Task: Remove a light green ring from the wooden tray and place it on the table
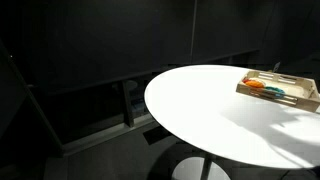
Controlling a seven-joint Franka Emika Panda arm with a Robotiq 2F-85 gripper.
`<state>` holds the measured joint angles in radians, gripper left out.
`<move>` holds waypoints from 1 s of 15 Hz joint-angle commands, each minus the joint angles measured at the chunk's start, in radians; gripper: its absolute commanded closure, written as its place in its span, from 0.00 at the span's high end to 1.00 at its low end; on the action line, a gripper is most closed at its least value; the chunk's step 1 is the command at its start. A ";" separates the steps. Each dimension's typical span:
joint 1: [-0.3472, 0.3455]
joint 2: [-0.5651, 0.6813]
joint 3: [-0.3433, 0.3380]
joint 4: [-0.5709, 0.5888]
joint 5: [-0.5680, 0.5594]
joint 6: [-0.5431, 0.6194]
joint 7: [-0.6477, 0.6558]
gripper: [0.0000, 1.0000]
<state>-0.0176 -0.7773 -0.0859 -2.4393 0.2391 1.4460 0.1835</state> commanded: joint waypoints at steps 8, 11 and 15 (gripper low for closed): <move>-0.046 0.031 0.032 0.040 0.019 -0.001 -0.009 1.00; -0.054 0.059 0.044 0.081 0.024 0.012 0.004 1.00; -0.057 0.113 0.055 0.156 0.036 0.031 0.018 1.00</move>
<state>-0.0561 -0.7256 -0.0481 -2.3623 0.2497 1.4735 0.1828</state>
